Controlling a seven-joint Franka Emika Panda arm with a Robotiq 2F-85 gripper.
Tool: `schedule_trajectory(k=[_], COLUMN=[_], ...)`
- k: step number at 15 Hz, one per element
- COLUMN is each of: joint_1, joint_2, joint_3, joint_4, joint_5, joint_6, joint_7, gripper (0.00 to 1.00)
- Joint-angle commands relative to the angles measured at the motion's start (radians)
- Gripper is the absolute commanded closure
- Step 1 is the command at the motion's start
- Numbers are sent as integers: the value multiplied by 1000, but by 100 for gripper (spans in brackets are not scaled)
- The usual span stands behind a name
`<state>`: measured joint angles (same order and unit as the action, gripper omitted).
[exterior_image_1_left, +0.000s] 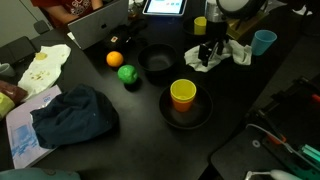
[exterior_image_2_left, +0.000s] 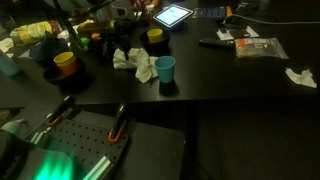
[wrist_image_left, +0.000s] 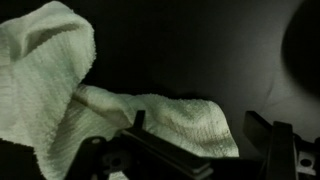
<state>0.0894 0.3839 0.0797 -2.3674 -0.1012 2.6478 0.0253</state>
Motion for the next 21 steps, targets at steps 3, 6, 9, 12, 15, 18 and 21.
schedule_trajectory(k=[3, 6, 9, 12, 15, 18, 21], joint_1=[19, 34, 24, 31, 47, 60, 41], joint_2=[9, 13, 34, 63, 72, 66, 43], joint_3=[-25, -39, -35, -50, -70, -83, -55], joint_4=[-4, -4, -2, 1, -7, -17, -17], joint_5=[-59, -102, -97, -116, -144, -159, -114], joint_6=[75, 92, 115, 142, 180, 206, 164], joint_7=[-30, -22, -34, -39, -35, -34, -33], gripper=[0, 0, 0, 26, 37, 60, 85])
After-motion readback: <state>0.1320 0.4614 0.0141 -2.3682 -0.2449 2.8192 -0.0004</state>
